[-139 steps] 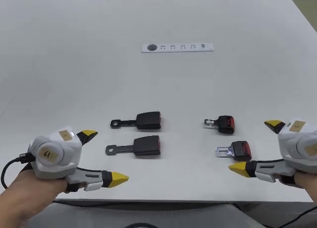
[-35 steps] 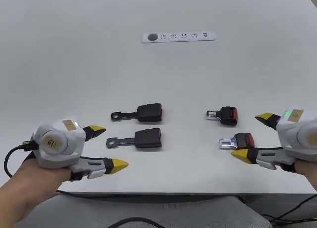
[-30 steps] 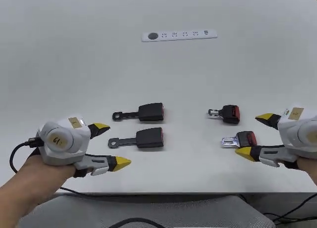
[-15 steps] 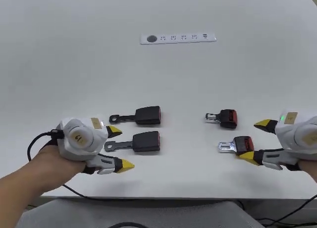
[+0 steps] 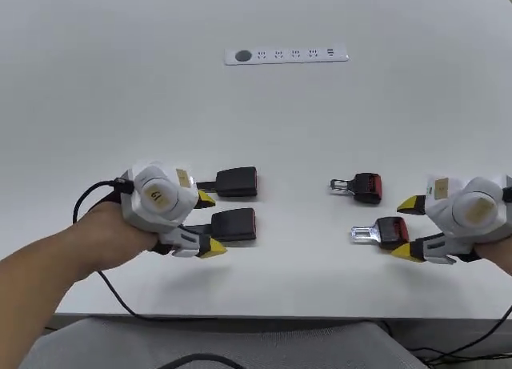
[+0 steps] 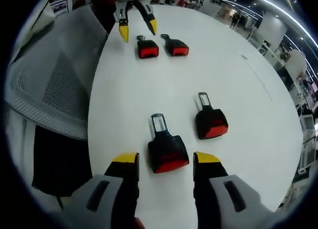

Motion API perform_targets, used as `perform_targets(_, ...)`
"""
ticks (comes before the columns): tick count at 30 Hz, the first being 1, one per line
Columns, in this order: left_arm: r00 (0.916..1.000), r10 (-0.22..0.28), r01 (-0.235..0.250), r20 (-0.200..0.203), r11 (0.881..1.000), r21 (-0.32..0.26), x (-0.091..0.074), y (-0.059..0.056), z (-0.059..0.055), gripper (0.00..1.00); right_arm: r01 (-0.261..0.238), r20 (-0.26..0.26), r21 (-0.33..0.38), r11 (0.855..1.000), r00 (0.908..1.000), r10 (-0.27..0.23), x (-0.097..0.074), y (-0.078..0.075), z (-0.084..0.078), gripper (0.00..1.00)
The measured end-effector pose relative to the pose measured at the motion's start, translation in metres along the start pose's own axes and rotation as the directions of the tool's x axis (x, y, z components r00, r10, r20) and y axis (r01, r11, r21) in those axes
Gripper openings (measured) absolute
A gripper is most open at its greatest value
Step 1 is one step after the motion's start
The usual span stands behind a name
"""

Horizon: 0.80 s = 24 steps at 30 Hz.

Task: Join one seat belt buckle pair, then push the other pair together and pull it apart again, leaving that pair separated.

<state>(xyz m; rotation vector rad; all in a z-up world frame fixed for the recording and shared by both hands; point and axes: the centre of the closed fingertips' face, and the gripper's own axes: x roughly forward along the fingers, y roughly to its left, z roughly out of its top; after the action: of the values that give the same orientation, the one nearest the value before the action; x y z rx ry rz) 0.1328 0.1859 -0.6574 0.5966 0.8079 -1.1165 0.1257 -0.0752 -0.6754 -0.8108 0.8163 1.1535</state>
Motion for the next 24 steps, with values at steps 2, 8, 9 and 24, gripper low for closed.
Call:
perform_targets(2, 0.9999, -0.014, 0.014, -0.006, 1.000, 0.020, 0.004, -0.001, 0.005, 0.48, -0.015, -0.011, -0.013, 1.000, 0.9998, 0.015, 0.003, 0.001, -0.004, 0.42)
perform_targets(8, 0.9933, -0.062, 0.073, -0.097, 0.991, 0.110, 0.014, -0.008, 0.000, 0.45, -0.035, -0.021, -0.023, 0.999, 0.9992, 0.035, 0.005, -0.002, -0.012, 0.41)
perform_targets(9, 0.9918, -0.065, 0.077, -0.110, 0.990, 0.115, 0.014, -0.008, -0.002, 0.44, -0.039, -0.021, -0.023, 0.999, 0.9990, 0.038, 0.006, -0.003, -0.012, 0.40)
perform_targets(24, 0.9764, -0.067, 0.128, -0.205, 0.944, 0.303, 0.025, 0.000, -0.012, 0.33, -0.141, 0.005, -0.057, 0.988, 0.9900, 0.141, 0.015, 0.001, -0.004, 0.34)
